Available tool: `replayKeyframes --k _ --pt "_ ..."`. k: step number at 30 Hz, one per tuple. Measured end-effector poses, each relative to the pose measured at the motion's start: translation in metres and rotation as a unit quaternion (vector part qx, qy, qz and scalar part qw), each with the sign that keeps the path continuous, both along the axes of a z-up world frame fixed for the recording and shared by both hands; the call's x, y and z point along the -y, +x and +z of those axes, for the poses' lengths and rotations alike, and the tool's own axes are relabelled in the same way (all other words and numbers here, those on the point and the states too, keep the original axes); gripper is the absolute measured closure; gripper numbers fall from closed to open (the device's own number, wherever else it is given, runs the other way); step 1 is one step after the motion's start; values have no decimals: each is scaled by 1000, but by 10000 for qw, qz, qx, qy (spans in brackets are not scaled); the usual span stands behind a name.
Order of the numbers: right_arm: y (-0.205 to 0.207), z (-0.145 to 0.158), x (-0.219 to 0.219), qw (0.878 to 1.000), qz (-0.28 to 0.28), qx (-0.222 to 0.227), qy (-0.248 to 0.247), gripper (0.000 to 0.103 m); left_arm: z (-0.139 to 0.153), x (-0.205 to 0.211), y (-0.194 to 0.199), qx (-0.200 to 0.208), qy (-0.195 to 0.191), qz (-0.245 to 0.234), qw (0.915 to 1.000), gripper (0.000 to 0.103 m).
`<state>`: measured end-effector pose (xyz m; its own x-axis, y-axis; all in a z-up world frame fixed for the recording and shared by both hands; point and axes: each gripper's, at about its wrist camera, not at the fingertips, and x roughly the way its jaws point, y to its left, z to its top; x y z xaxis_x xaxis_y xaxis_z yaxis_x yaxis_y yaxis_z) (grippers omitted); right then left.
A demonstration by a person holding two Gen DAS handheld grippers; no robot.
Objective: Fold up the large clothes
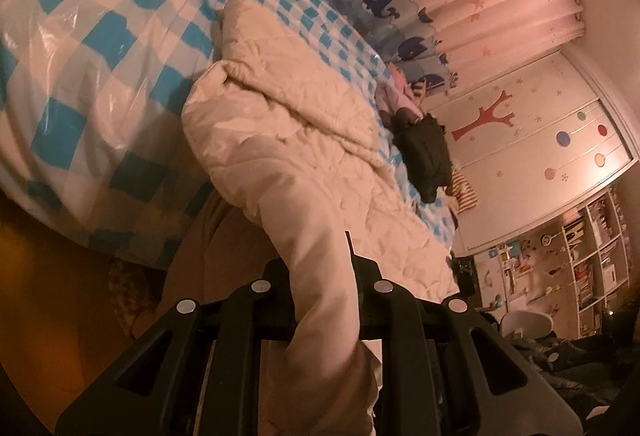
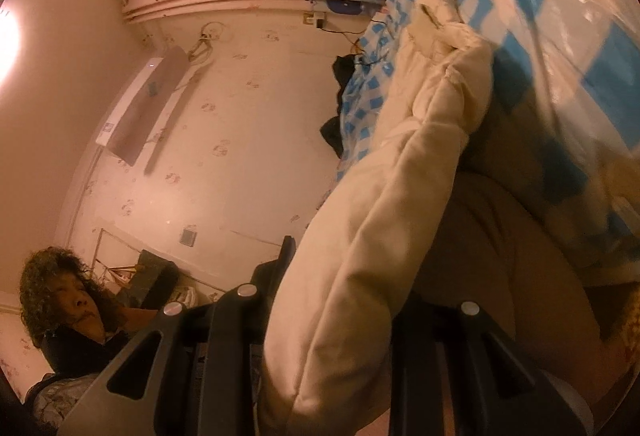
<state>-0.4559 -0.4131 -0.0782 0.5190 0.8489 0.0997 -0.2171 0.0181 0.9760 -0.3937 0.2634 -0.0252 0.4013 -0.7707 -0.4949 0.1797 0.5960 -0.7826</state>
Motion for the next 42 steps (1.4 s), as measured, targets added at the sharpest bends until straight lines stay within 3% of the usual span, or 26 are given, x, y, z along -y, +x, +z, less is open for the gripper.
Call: replayKeyframes --k 15,23,42 --pt "53 36 2 9979 -87 496 414 76 20 -15 38 193 -678 504 9962 88" --pt "91 61 2 9972 -80 657 352 76 36 -20 66 363 -858 675 9934 88" --pt "180 75 18 9984 -252 440 258 74 45 -20 148 451 -1241 1088 9853 88"
